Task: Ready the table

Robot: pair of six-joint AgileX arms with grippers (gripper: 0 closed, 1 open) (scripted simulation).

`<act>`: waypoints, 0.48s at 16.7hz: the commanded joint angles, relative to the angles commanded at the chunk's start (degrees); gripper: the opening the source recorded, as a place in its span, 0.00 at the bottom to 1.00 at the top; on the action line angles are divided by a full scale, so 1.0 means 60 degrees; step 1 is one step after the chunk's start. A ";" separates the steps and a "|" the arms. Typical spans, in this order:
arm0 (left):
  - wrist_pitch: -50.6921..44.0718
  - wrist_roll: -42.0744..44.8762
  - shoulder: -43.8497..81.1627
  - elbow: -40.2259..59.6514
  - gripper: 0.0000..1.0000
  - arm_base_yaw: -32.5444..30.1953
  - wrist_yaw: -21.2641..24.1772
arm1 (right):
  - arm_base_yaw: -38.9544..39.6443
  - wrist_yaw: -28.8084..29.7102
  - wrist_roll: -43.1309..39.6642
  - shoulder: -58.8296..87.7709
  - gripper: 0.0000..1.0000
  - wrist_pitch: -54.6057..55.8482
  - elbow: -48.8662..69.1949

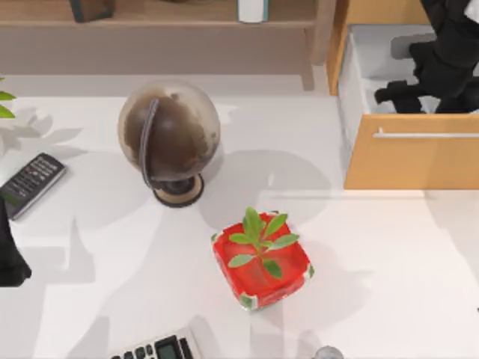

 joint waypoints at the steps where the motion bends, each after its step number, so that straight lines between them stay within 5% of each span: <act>1: 0.0000 0.0000 0.0000 0.0000 1.00 0.0000 0.0000 | 0.0000 0.0000 0.0000 0.0000 0.00 0.0000 0.0000; 8: 0.0000 0.0000 0.0000 0.0000 1.00 0.0000 0.0000 | 0.0070 -0.0002 -0.0170 -0.0740 0.00 -0.0076 -0.0119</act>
